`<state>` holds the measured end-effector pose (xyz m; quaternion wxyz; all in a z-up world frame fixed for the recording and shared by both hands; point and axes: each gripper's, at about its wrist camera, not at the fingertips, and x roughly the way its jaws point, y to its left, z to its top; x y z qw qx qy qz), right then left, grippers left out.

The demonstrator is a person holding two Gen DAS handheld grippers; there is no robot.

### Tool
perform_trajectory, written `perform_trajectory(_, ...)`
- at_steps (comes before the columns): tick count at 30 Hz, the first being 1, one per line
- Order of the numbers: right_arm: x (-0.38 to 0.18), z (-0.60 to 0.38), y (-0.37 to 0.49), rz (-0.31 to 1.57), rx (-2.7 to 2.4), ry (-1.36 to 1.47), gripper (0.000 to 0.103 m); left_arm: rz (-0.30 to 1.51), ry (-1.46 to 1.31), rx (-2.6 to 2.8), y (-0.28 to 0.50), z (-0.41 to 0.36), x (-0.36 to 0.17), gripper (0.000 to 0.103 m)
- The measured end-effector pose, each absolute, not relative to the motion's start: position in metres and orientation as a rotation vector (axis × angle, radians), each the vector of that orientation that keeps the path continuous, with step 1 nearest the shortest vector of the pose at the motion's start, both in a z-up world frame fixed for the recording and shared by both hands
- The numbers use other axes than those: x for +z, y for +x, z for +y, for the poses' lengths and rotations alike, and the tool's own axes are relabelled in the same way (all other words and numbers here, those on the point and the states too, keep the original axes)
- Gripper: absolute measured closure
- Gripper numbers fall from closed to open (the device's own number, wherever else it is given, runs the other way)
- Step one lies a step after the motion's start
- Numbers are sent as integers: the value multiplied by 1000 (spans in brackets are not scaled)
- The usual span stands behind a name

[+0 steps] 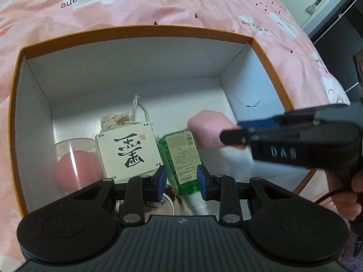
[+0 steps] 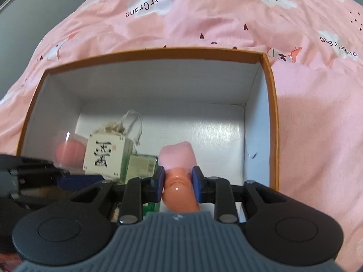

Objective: Organize rigid objects
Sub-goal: 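Grip the green bottle with the left tool while the right tool grips the pink bottle, straightening them, then open both tools and withdraw them up out of the orange box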

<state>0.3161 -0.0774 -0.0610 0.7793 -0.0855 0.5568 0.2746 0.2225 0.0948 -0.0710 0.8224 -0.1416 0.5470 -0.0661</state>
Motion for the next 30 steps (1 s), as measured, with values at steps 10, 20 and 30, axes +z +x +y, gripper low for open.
perform_trajectory(10, -93, -80, 298, 1317, 669, -226, 80, 1173, -313, -129, 222, 97, -74, 68)
perform_trajectory(20, -87, -83, 293, 1284, 693, -227, 76, 1137, -271, -132, 209, 92, -64, 68)
perform_trajectory(30, -24, -114, 237, 1032, 678, -133, 67, 911, -221, -191, 138, 78, 0, 67)
